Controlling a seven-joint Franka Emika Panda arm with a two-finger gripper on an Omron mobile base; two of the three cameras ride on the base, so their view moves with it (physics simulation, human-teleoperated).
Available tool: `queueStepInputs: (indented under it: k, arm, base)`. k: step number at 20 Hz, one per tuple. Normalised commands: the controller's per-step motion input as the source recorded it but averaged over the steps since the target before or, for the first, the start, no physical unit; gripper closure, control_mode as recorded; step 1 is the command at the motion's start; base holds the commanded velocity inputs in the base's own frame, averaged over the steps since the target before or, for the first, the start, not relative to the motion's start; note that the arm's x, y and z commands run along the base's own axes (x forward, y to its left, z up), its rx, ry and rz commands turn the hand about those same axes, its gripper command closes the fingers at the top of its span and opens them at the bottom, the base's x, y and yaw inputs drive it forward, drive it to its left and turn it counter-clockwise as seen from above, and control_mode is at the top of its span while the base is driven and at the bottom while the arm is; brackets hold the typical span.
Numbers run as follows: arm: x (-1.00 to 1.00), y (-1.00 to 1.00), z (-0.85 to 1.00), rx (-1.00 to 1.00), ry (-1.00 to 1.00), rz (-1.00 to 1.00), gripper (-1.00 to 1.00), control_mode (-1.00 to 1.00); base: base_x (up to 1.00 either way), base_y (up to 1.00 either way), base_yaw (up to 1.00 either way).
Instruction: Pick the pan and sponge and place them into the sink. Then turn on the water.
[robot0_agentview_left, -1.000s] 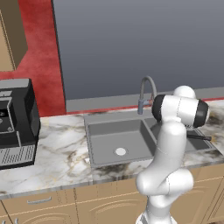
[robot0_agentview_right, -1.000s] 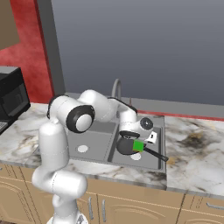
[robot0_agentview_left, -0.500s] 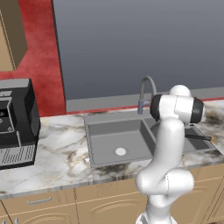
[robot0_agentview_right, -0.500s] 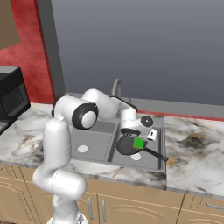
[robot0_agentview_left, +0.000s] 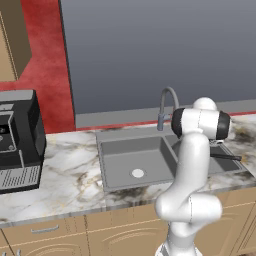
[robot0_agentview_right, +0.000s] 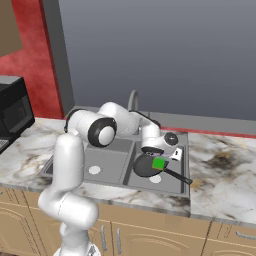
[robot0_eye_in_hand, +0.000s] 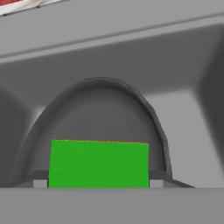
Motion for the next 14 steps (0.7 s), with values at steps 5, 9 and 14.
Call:
queueStepInputs:
  k: [5, 9, 14]
  arm:
    - [0.22, 0.00, -0.12, 0.00, 0.00, 0.02, -1.00, -1.00]
    - [0.05, -0.01, 0.00, 0.01, 0.00, 0.03, -1.00, -1.00]
    - [0.00, -0.01, 0.08, 0.07, 0.00, 0.05, -1.00, -1.00]
  base:
    - [0.00, 0.00, 0.00]
    - [0.00, 0.00, 0.00]
    - [0.00, 0.00, 0.00]
